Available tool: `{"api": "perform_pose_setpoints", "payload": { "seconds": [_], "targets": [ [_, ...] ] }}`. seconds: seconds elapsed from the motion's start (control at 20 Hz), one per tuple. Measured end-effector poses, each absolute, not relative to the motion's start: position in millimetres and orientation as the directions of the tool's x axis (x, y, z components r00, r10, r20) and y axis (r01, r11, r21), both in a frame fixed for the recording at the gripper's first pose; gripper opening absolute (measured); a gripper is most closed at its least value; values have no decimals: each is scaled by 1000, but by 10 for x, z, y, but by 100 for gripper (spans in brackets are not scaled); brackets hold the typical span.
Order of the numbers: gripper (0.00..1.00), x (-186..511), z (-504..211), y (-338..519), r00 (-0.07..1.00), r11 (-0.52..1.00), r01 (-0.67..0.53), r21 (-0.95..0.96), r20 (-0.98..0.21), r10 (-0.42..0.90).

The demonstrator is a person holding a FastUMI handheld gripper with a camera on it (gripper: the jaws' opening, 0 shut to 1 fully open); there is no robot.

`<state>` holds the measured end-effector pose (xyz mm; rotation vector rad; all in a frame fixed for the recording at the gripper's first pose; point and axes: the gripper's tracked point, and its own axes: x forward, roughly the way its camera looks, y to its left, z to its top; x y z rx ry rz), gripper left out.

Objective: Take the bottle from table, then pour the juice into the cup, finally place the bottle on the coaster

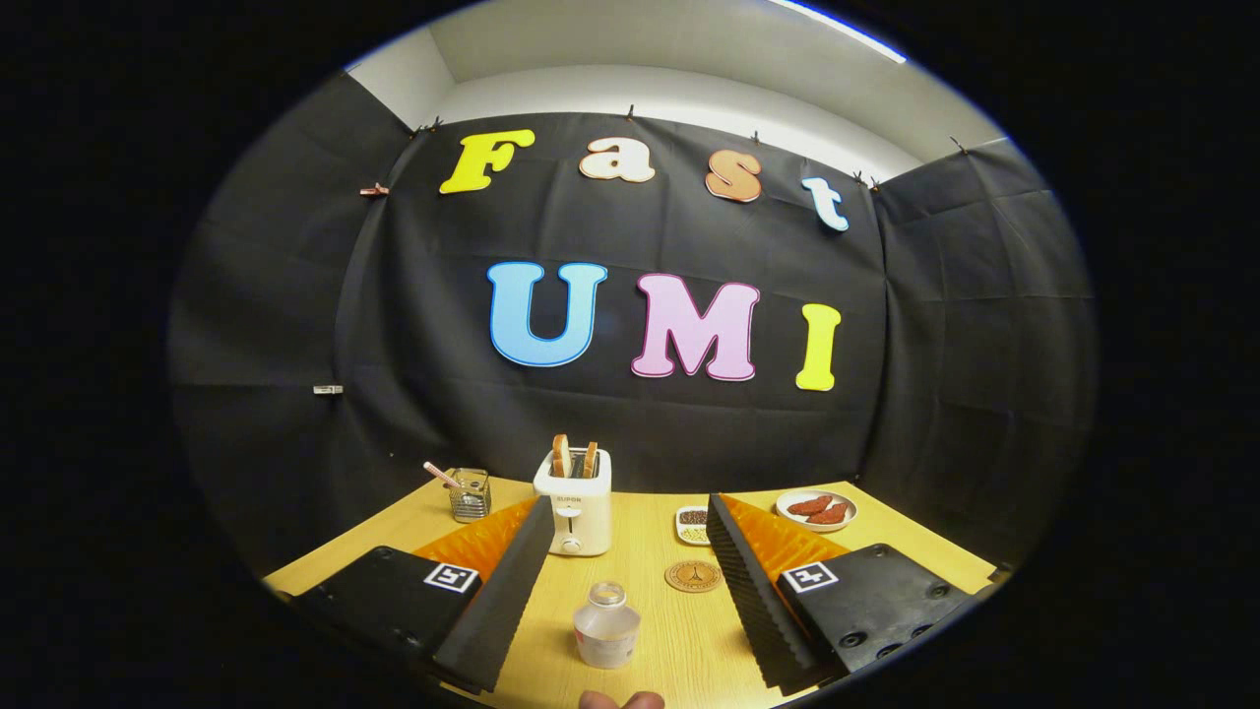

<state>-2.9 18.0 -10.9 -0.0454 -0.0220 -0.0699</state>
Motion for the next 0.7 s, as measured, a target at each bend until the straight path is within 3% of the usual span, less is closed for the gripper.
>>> {"api": "perform_pose_setpoints", "payload": {
  "seconds": [0.35,0.7],
  "targets": [
    [95,-87,-181,135,993,995,98,10,70,-98],
    [96,-81,-813,-74,984,984,178,14,17,-179]
  ]
}}
